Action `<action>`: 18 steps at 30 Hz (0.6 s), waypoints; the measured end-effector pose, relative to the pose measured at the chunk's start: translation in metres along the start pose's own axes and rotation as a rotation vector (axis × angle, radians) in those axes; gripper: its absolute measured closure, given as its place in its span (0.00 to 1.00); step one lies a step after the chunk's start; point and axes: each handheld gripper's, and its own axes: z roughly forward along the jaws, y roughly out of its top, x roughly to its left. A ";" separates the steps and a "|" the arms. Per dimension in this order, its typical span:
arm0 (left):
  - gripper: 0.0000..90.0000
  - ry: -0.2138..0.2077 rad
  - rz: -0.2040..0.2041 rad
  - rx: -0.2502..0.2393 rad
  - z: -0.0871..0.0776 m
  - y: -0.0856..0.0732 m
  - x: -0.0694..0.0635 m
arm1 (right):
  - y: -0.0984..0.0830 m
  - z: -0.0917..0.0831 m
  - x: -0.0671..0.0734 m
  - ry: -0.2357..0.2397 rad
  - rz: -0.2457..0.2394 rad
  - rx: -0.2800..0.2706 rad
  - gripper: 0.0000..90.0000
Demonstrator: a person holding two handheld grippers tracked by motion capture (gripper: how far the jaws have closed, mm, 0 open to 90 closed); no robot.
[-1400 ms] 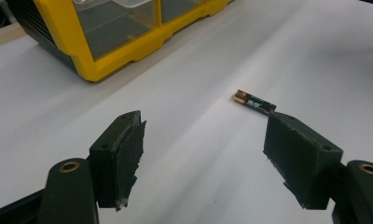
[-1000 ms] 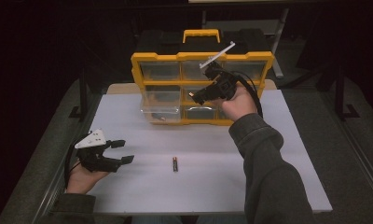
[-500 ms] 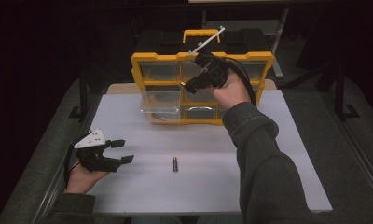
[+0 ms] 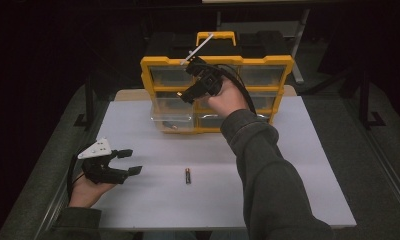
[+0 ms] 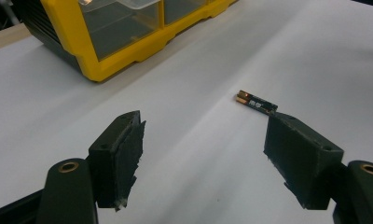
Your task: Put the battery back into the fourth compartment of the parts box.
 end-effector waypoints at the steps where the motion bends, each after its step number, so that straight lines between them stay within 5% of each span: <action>1: 0.31 0.000 0.000 -0.003 0.000 0.000 0.000 | 0.001 0.003 0.001 -0.002 -0.007 0.006 0.84; 6: 0.31 0.000 -0.003 0.001 -0.001 0.000 0.000 | 0.005 0.018 0.004 0.001 -0.022 0.032 0.84; 18: 0.31 0.002 -0.005 -0.014 -0.002 0.000 0.001 | 0.009 0.044 0.001 0.018 0.035 0.046 0.82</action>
